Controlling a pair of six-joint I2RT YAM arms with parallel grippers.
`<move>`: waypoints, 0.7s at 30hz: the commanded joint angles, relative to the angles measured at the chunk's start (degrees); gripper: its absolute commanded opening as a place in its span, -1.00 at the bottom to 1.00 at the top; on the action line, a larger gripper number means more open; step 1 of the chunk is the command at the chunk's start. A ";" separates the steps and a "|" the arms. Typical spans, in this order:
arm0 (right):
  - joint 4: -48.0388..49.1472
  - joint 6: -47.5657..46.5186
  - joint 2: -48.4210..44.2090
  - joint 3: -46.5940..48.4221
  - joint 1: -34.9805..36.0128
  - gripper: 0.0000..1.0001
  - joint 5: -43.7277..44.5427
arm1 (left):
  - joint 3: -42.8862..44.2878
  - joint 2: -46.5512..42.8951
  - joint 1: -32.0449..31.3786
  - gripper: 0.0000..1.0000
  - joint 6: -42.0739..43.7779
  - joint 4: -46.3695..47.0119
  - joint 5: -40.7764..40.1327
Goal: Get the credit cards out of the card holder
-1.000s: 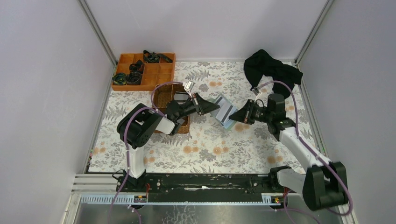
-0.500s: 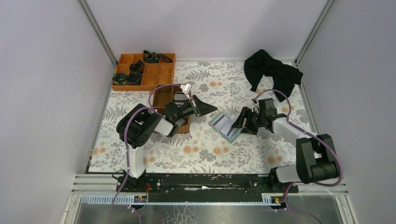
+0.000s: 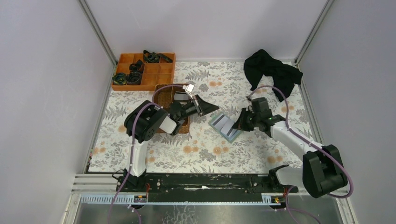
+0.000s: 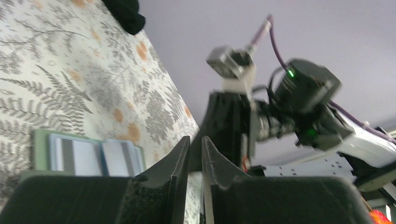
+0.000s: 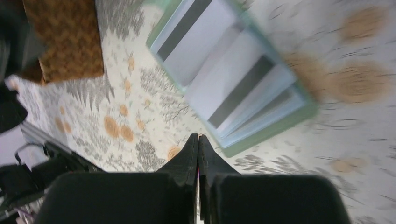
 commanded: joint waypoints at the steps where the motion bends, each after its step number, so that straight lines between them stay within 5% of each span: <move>1: 5.83 3.38 2.39 -3.12 7.86 -1.00 0.72 | 5.42 3.71 0.49 -0.51 4.32 -1.16 -4.03; 14: 10.26 5.38 9.40 -7.41 11.49 -1.00 6.35 | 16.97 6.37 -3.20 -0.13 20.07 -30.89 -13.92; 21: 7.29 4.29 13.13 -4.50 7.81 -1.00 11.13 | 14.37 4.48 -4.17 -0.10 24.01 -35.58 -16.92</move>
